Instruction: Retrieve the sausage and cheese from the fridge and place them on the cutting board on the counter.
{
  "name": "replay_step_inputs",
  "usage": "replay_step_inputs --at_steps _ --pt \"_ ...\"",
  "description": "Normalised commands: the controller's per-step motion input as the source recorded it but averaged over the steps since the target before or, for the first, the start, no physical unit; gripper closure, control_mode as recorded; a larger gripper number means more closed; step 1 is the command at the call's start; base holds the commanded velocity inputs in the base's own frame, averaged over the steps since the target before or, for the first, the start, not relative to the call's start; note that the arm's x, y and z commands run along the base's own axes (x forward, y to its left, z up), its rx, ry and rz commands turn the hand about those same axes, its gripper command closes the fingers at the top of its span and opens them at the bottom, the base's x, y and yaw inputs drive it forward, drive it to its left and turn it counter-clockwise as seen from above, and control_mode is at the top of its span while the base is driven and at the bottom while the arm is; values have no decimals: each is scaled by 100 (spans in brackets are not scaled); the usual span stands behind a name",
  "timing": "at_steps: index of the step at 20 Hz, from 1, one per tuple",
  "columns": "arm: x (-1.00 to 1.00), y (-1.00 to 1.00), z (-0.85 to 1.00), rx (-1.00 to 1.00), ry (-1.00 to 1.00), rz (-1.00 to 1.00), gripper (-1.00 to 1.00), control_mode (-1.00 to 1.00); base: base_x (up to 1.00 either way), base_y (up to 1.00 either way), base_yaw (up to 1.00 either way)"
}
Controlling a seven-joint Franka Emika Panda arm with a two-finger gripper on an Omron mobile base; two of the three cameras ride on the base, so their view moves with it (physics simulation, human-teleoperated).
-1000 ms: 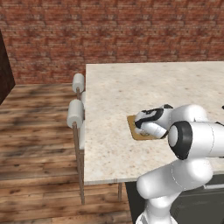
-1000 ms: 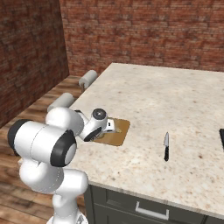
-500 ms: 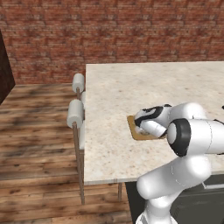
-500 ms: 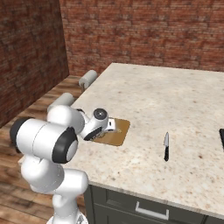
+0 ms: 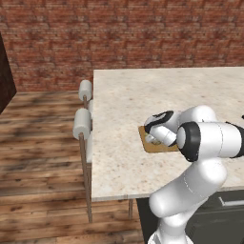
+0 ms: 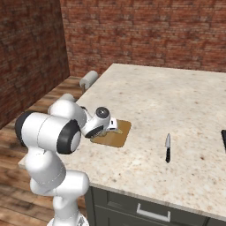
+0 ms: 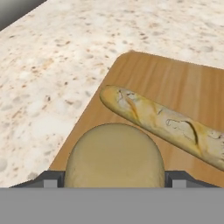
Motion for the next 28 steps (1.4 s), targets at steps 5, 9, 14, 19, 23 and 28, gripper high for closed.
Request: replay_step_inputs --at_steps 5,9,14,19,23,28 --pt "-3 0 -23 0 0 0 100 -100 0 0 0" --pt "3 0 -11 0 -1 0 100 -100 0 0 0" --pt "1 0 0 0 -1 0 100 -100 0 0 0" --pt "0 0 -1 0 0 0 -100 -100 0 0 0" --pt "-1 0 2 0 0 0 -100 -100 0 0 0" --pt "0 -2 3 0 0 0 -100 -100 0 0 0"
